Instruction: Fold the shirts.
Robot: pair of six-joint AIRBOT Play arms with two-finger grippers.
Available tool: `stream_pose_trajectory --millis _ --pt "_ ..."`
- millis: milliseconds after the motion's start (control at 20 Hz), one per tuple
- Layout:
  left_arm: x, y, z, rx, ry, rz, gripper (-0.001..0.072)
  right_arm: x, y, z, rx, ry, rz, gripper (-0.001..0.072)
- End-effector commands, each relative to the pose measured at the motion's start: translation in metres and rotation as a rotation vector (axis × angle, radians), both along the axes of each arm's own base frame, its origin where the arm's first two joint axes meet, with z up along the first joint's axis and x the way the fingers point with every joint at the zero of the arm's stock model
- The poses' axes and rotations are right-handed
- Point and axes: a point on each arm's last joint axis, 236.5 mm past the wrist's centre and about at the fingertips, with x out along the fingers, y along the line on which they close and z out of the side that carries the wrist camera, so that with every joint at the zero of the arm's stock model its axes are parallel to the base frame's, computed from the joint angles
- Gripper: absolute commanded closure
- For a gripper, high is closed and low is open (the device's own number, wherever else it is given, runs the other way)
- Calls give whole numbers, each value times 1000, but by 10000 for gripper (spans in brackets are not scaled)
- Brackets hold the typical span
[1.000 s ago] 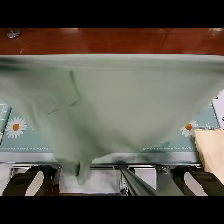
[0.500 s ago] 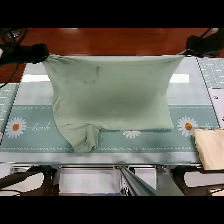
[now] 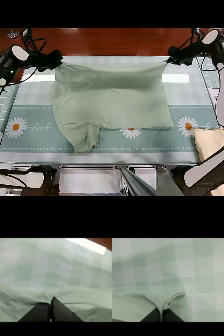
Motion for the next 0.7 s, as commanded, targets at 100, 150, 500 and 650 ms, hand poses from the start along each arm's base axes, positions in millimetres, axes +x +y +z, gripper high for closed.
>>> stream_pose_trajectory --millis 100,150,500,650 --pt "-63 11 -3 67 181 -220 688 -69 -14 8 16 202 151 692" --pt "-81 12 -14 59 255 -261 688 -84 -17 1 21 267 163 692" --pt "-148 0 -116 -6 559 -315 542 -128 9 -96 42 465 141 558" --pt "-155 20 -103 10 613 -278 4 -131 10 -70 44 465 177 86"
